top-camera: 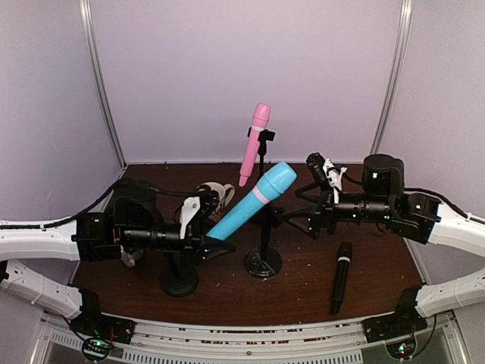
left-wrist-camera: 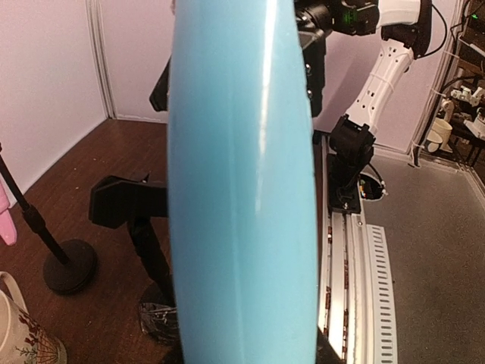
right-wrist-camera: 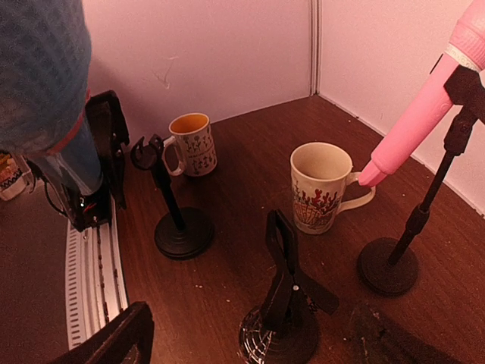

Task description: Attach the microphones to the stand

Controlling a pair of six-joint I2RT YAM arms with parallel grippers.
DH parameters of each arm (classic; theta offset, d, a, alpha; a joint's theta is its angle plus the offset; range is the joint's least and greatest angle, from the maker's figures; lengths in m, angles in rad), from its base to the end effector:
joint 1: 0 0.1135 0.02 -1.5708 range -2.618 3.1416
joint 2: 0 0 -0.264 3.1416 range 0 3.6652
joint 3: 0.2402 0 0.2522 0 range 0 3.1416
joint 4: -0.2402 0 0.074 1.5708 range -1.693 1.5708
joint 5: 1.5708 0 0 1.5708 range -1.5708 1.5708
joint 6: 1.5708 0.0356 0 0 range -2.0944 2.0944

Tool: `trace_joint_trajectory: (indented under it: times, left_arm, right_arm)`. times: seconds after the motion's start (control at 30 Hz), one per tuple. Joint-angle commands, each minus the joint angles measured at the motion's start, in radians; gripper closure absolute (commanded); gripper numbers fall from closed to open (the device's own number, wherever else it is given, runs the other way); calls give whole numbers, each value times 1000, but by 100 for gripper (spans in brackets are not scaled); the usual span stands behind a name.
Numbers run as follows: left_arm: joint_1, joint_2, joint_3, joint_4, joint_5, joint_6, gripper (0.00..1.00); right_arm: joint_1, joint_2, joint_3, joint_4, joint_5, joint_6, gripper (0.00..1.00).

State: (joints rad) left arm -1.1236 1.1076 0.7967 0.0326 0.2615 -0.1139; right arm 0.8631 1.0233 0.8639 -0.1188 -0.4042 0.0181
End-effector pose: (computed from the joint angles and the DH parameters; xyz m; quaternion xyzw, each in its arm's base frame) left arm 0.1032 -0.2365 0.3021 0.4516 0.6548 -0.4311 0.4260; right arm 0.1432 0.1889 0.3300 -0.4309 0.6637 0.3966 0.4653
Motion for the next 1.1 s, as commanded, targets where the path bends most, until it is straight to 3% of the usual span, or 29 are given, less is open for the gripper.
trace_joint_trajectory:
  times: [0.0, 0.6, 0.9, 1.07]
  left_arm:
    - [22, -40, -33, 104, 37, -7, 100]
    - [45, -85, -54, 133, 55, -21, 100]
    - [45, -51, -33, 146, 76, -24, 100]
    - [44, -43, -23, 139, 79, -18, 100]
  right_arm:
    - [-11, 24, 34, -73, -23, -140, 10]
    - [-86, 253, 154, -92, -39, -279, 7]
    - [-142, 319, 145, -40, -215, -239, 18]
    - [-140, 289, 90, 56, -213, -203, 18]
